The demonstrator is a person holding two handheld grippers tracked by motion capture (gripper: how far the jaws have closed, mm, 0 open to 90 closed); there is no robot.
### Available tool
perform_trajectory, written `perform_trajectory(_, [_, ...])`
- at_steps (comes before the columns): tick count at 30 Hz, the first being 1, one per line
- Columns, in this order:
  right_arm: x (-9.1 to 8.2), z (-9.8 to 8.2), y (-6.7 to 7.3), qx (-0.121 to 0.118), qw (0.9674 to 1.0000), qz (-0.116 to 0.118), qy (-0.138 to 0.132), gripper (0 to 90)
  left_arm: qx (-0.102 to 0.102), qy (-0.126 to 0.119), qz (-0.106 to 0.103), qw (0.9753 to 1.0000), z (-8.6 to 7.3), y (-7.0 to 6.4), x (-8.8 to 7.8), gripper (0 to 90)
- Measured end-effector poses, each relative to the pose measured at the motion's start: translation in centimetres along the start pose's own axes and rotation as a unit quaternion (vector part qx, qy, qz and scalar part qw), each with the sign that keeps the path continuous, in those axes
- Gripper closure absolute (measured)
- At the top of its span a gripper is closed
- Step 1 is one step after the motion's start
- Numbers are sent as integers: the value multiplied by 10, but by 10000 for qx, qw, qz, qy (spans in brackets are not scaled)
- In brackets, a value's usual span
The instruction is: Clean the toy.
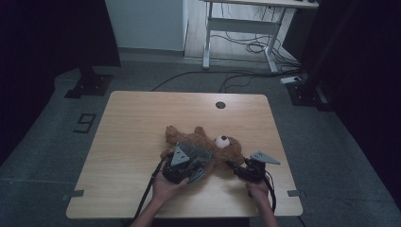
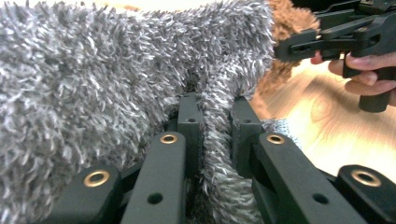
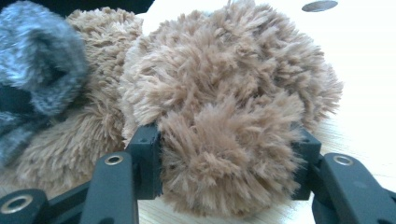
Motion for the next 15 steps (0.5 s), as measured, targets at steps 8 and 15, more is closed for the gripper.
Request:
perform_trajectory(8, [0, 0, 0, 20, 10000, 21, -5, 445, -254, -84, 224, 9994, -15, 30, -25, 779])
perform_trajectory(15, [0, 0, -1, 36, 10000, 51, -17, 445, -535, -71, 421, 9977, -32, 59, -42, 779])
Point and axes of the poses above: each handheld gripper's, and its own axes: x roughly forward along the jaws, z roughly out of its top, y roughly to its left, the point moved 6 cm from there along x, roughly forward along the jaws, and after that the axes turned 4 degrees about z, right-handed, at the moved point
